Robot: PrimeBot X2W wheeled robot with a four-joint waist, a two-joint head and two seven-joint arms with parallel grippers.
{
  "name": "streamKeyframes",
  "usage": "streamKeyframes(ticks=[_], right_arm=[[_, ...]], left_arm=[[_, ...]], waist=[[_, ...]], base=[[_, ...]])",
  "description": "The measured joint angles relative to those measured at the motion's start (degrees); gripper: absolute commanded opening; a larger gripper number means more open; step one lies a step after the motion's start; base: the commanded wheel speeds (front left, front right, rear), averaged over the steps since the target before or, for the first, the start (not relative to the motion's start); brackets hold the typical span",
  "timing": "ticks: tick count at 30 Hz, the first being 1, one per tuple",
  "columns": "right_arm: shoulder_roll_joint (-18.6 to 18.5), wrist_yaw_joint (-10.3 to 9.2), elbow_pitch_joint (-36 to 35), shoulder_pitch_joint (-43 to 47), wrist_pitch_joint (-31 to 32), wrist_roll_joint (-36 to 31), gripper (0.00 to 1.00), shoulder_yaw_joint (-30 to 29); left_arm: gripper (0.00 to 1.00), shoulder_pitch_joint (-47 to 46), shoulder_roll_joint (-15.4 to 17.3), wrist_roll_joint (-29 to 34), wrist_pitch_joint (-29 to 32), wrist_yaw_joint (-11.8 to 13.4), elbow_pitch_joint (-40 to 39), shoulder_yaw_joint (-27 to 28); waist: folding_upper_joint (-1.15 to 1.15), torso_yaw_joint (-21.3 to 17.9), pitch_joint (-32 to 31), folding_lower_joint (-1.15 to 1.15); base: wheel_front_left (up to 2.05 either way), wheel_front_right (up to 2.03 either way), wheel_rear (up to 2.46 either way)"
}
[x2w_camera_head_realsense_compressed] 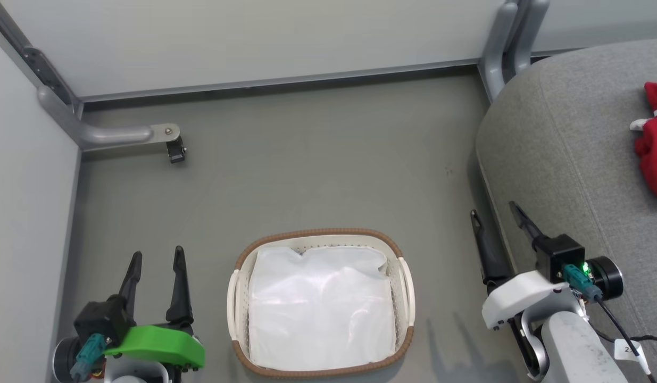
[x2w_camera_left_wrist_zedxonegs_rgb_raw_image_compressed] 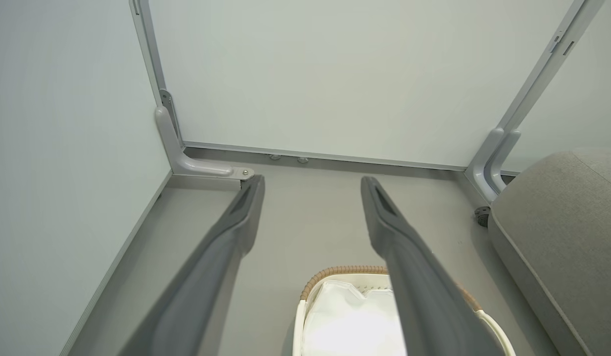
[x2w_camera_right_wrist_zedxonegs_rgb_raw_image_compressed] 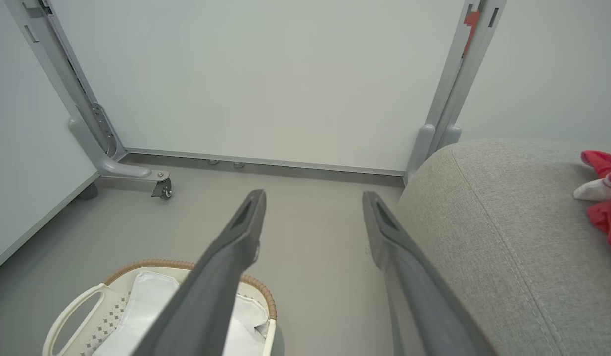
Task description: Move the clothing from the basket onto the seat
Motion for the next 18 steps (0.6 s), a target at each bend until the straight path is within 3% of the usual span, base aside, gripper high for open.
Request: streamKeyframes(ticks=[11, 12, 18], right_arm=[[0.1, 0.0, 0.1, 3.3, 0.0, 1.9, 1.0, 1.7], [0.1, 0.0, 0.2, 3.3, 0.0, 1.9, 0.0, 1.8], [0.4, 0.0, 2.5, 4.6, 0.8, 4.1, 0.0, 1.6]], left_arm=[[1.0, 3.4, 0.0, -1.0, 0.0, 0.0, -1.7, -1.4], [0.0, 3.5, 0.0, -1.4, 0.0, 0.0, -1.7, -1.5], [0.0, 3.6, -0.3, -3.6, 0.5, 0.0, 0.5, -1.7]], waist=[[0.0, 0.8, -3.4, 0.0], [0.0, 0.8, -3.5, 0.0], [0.0, 0.8, -3.6, 0.0]], base=[[0.0, 0.0, 0.0], [0.0, 0.0, 0.0], [0.0, 0.0, 0.0]])
